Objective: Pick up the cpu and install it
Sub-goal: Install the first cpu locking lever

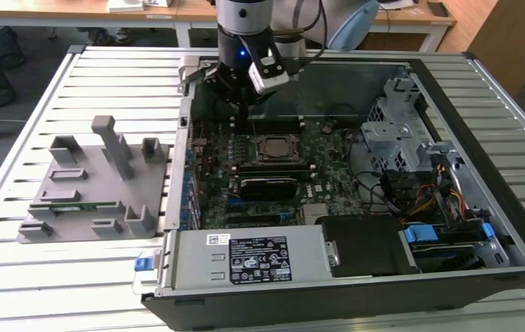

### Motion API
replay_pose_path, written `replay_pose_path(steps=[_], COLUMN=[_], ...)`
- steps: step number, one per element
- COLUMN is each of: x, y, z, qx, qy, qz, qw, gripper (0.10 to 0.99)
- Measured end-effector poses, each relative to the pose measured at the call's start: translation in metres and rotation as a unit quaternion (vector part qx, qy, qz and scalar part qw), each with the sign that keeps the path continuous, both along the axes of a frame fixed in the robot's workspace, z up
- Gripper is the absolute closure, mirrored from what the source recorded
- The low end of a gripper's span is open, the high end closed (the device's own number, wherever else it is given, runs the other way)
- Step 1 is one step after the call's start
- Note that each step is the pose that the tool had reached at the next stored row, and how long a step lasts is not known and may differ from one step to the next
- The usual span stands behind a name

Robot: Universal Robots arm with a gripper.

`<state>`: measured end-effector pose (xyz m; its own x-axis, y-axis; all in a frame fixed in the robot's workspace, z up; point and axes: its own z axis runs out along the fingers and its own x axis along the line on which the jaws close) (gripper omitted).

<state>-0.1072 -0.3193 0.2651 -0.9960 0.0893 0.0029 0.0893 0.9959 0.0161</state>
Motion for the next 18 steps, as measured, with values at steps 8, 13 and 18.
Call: replay_pose_path(steps=[8, 13, 18], x=[-0.0002, 0.0078, 0.0242], y=[0.0138, 0.0141, 0.0145], z=[-0.0028, -0.0035, -0.0037], qx=[0.0, 0.0, 0.0], qy=[-0.0001, -0.0002, -0.0002], qz=[0.01, 0.012, 0.012], qw=[1.0, 0.9999, 0.9999], gripper=[0.98, 0.98, 0.98])
